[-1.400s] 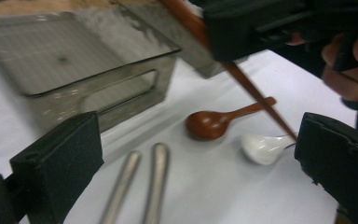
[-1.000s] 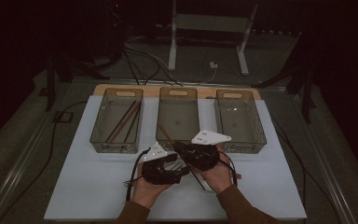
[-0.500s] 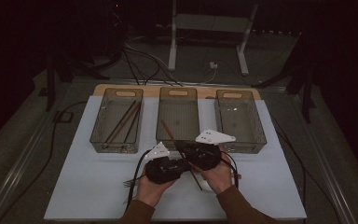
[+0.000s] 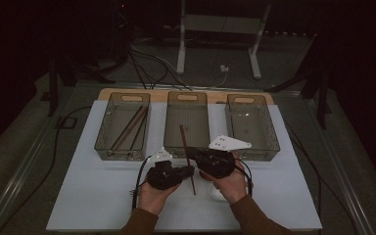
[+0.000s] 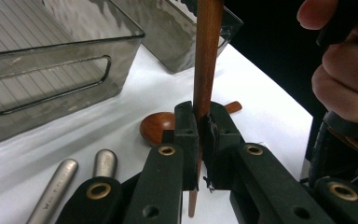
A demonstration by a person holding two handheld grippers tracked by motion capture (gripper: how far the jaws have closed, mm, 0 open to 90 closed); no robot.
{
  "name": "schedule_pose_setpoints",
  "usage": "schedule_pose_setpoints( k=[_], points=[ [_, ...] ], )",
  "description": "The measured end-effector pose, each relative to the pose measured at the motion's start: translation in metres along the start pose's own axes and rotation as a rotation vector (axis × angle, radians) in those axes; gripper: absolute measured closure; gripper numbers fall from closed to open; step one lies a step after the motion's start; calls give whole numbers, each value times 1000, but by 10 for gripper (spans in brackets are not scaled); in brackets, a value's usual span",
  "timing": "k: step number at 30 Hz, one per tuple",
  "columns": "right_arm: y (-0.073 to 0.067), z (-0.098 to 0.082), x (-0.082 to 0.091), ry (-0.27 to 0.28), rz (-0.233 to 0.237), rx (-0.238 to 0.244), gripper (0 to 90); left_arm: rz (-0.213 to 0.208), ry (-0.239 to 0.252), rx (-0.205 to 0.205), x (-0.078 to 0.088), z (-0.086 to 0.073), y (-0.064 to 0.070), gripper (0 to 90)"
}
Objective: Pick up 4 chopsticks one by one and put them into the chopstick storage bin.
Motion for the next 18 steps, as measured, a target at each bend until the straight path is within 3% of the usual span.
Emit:
schedule_pose_setpoints(
  k=[1, 4, 6, 9, 14, 18],
  points=[
    [0, 0, 0, 1, -4, 3, 835, -1, 4, 4, 1, 1, 0, 864],
    [1, -2, 0, -4, 2, 22, 666, 0, 9, 6, 6, 4, 0, 865],
    [1, -2, 0, -14, 2, 16, 516, 3, 18, 9, 10, 8, -1, 865],
    [4, -3, 0, -26, -4, 8, 373, 19, 26, 5, 17, 13, -3, 865],
    [11, -6, 1, -34, -40, 5, 209, 54, 53, 10, 33, 20, -11, 865],
    [16, -8, 2, -45, -59, -4, 140, 80, 76, 15, 49, 26, -17, 865]
  ],
)
Point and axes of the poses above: each handheld gripper's, and its own axes: x roughly backward along the jaws, z roughly out of its top, y roughly to its right, the point moved 6 cm from there along -x, roughly forward along the jaws, and after that the axes turned 6 degrees about -z, right-handed, at the moved point
